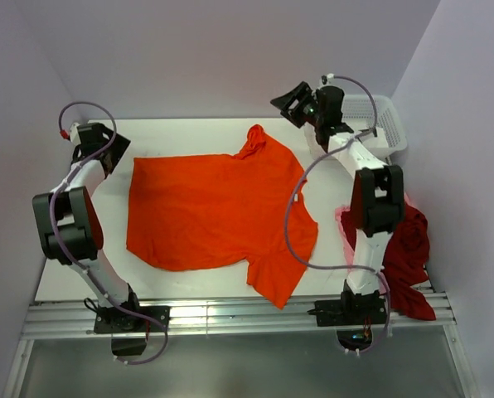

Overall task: Roll the t-shirts
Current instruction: Flatten the tshirt

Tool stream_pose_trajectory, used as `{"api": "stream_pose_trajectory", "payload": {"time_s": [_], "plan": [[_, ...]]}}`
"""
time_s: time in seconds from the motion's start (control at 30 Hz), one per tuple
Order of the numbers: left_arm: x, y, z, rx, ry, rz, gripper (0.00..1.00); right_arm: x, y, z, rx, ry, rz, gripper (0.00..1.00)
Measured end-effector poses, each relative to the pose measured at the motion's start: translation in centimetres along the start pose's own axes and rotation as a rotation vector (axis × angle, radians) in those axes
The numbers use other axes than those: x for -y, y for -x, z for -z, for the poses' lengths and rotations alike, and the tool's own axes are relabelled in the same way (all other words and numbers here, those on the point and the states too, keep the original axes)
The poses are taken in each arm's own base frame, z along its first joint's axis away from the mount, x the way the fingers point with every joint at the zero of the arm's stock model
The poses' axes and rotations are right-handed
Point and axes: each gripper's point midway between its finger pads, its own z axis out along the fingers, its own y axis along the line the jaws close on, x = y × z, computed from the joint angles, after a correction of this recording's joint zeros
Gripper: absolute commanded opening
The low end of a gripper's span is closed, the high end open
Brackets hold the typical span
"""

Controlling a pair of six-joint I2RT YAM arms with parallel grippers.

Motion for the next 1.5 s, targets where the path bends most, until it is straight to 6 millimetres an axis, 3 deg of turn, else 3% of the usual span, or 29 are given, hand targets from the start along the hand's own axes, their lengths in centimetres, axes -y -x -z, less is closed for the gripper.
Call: {"api": "stream_pose_trajectory", "payload": {"time_s": [0.17,0.27,0.33,0.43,0.57,0.63,0.7,0.9,0.97,1.03,1.5], "plan": [[1.2,0.9,6.4,0.022,-0.053,-0.011,0.76,-0.7,-2.4,6.7,-0.007,-0.058,0.031,0.49],[0.4,0.0,9.5,0.019,-0.078,-0.015,0.74,-0.3,-4.1,10.0,-0.013,-0.082,0.047,0.46],[-1.0,-1.6,10.6,-0.006,-0.074,-0.016,0.73,1.3,-6.2,11.9,-0.040,-0.132,0.038,0.59],[-4.7,-5.0,11.1,-0.073,-0.004,-0.018,0.73,4.5,-9.9,14.8,-0.081,-0.232,0.021,0.65],[-8.9,-8.9,11.6,-0.168,0.097,-0.024,0.71,8.9,-15.6,19.5,-0.151,-0.378,0.003,0.60],[-10.1,-10.0,11.7,-0.194,0.123,-0.027,0.68,10.5,-17.2,20.9,-0.171,-0.435,0.010,0.53],[-10.4,-10.4,11.7,-0.209,0.131,-0.031,0.66,11.5,-17.6,21.3,-0.177,-0.475,0.016,0.49],[-11.1,-11.7,10.2,-0.260,0.143,-0.050,0.64,15.1,-19.3,20.6,-0.233,-0.572,0.002,0.48],[-11.6,-12.1,9.6,-0.279,0.160,-0.057,0.64,16.4,-20.1,20.2,-0.263,-0.605,-0.007,0.35],[-11.9,-12.4,9.1,-0.290,0.171,-0.059,0.63,17.4,-20.6,19.8,-0.288,-0.631,-0.016,0.33],[-9.5,-11.3,5.4,-0.276,0.112,-0.063,0.61,18.6,-18.8,16.1,-0.279,-0.703,0.003,0.29]]}}
